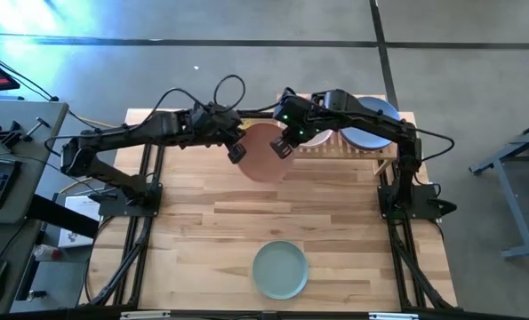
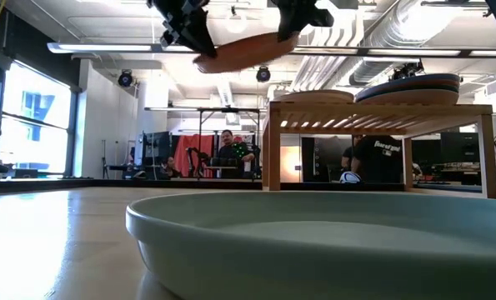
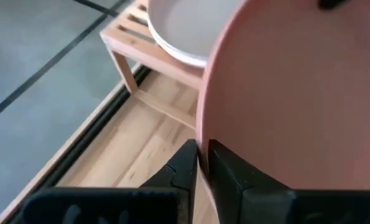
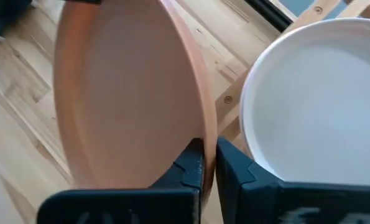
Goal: Place and stack plates onto a shelf
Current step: Stack the beige plate on top of the white plate on the shelf, then stack the light blue plate on top of the beige plate on the shelf
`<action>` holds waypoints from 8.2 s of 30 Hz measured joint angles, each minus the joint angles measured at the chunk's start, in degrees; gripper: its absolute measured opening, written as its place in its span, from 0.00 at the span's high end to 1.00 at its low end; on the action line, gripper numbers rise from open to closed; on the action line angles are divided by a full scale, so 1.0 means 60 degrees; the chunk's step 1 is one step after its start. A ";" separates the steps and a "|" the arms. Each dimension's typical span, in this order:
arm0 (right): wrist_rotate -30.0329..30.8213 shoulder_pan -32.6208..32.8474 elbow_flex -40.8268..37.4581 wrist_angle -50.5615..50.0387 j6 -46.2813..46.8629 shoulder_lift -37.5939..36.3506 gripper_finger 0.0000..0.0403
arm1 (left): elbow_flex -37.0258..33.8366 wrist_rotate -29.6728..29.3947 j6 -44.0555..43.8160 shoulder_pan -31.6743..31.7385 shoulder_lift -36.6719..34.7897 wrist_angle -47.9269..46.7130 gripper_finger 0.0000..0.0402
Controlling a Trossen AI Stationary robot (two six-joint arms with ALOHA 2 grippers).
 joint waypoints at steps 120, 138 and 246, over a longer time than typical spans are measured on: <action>-0.4333 -0.6801 -0.0040 -0.1220 -0.6709 0.0929 0.88 | 0.0007 0.1186 -0.0518 0.1487 -0.0233 0.0399 0.72; -0.4132 -0.6987 0.0750 -0.1219 -0.6610 0.0769 0.74 | 0.0007 0.1188 -0.0521 0.1487 -0.0233 0.0403 0.72; -0.1626 0.5836 -0.9730 0.8287 0.5078 -0.0213 0.74 | -0.1774 0.2863 -0.3716 -0.3205 0.0266 -0.0013 0.72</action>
